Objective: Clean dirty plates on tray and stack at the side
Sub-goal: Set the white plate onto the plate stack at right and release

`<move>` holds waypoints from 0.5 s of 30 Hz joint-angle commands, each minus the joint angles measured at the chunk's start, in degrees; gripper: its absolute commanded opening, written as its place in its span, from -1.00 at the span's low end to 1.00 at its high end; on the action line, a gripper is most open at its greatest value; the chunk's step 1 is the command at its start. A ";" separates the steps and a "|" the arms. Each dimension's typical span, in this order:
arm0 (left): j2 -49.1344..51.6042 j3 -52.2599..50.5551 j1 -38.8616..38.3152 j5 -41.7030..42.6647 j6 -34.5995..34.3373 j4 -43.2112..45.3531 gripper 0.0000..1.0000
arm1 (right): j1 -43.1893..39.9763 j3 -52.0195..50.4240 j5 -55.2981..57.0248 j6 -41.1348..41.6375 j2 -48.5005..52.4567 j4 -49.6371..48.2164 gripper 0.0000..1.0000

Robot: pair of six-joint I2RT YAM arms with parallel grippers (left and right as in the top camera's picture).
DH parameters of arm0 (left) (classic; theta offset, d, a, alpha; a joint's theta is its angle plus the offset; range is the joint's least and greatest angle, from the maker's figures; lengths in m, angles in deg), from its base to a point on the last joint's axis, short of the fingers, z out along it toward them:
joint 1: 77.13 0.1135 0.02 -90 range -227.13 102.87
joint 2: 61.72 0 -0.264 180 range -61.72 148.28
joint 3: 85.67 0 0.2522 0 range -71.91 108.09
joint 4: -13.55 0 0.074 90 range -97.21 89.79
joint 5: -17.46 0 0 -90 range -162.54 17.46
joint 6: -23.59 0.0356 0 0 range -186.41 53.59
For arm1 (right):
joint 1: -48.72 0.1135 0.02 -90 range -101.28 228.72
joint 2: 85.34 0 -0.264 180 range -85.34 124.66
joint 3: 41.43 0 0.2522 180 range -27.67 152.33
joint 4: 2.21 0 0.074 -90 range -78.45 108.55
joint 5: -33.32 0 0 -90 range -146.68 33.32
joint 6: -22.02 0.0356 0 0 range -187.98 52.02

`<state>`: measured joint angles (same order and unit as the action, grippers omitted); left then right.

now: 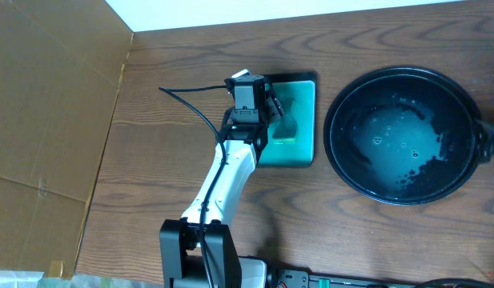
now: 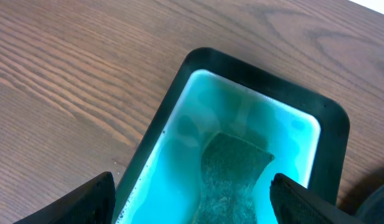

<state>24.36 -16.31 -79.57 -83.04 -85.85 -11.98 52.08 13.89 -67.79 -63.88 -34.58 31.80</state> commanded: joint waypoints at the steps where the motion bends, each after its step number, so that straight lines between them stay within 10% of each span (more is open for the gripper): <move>1: 0.02 -0.50 0.13 -0.70 0.33 0.00 0.60 | 0.50 -10.21 -0.09 -2.14 -10.47 -6.62 0.99; 15: 0.02 -0.50 0.13 -0.70 0.33 0.00 0.60 | 0.33 -35.91 2.69 -6.54 -39.26 -25.00 0.99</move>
<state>24.36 -16.31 -79.57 -83.04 -85.85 -12.00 52.08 -18.61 -67.07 -69.08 -71.23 9.66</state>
